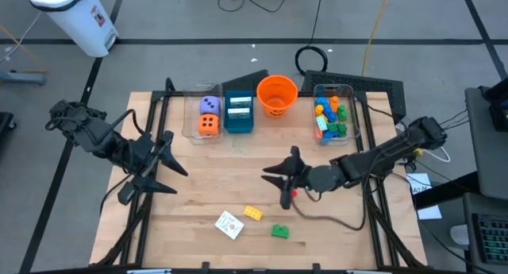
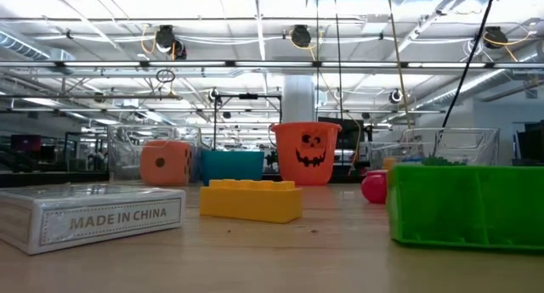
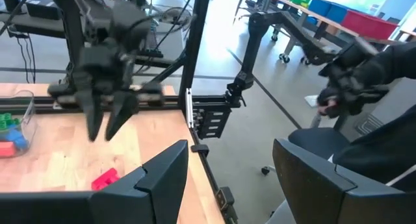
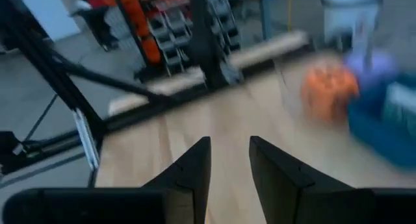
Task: Pick & Place Toys
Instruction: Put the red game piece into the right transparent bin
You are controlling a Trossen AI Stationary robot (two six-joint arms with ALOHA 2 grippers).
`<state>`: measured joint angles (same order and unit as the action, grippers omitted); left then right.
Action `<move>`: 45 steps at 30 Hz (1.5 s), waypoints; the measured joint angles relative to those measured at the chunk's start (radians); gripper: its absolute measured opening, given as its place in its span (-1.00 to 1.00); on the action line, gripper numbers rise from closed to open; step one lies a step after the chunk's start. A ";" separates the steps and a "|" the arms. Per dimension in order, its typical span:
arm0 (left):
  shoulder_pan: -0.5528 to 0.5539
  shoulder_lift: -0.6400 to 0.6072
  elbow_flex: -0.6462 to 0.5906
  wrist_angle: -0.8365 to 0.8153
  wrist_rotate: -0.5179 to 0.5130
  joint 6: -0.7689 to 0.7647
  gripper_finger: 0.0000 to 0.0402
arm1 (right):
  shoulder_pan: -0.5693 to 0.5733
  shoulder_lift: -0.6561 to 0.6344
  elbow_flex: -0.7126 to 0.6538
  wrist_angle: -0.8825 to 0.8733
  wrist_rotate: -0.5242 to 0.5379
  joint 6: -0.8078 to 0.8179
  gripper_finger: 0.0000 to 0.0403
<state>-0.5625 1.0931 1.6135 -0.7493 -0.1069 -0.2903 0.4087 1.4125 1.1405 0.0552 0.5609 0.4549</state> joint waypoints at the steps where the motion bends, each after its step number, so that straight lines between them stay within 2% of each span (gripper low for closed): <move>1: 0.000 0.000 0.000 0.001 0.000 0.001 0.17 | 0.001 0.014 0.046 -0.017 0.002 -0.048 -0.56; 8: 0.000 0.000 0.000 0.000 0.000 0.008 0.17 | 0.051 0.163 0.335 -0.188 0.045 -0.330 -0.72; 14: 0.000 0.000 0.000 -0.003 0.001 0.008 0.17 | 0.073 0.320 0.477 -0.297 0.040 -0.364 -0.81; 18: 0.000 0.000 0.000 -0.009 0.001 0.007 0.17 | 0.080 0.371 0.483 -0.291 0.036 -0.298 -0.84; 22: 0.000 0.000 0.000 -0.010 0.001 0.000 0.17 | 0.078 0.398 0.481 -0.287 0.010 -0.146 -0.86; 28: -0.002 0.000 0.000 -0.010 0.003 -0.001 0.17 | 0.048 0.423 0.482 -0.187 0.011 0.020 -0.92; 35: -0.005 0.005 0.000 -0.010 0.028 -0.003 0.17 | 0.026 0.421 0.481 -0.386 0.010 0.176 -0.97; 39: -0.025 0.010 -0.001 -0.010 0.029 -0.007 0.17 | 0.013 0.421 0.481 -0.518 0.009 0.258 -0.83; 45: -0.053 0.024 -0.001 -0.011 0.028 -0.018 0.17 | -0.013 0.421 0.481 -0.759 -0.089 0.341 -0.33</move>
<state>-0.6155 1.1171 1.6127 -0.7603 -0.0792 -0.3083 0.3960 1.8336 1.6218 -0.7039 0.4720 0.7956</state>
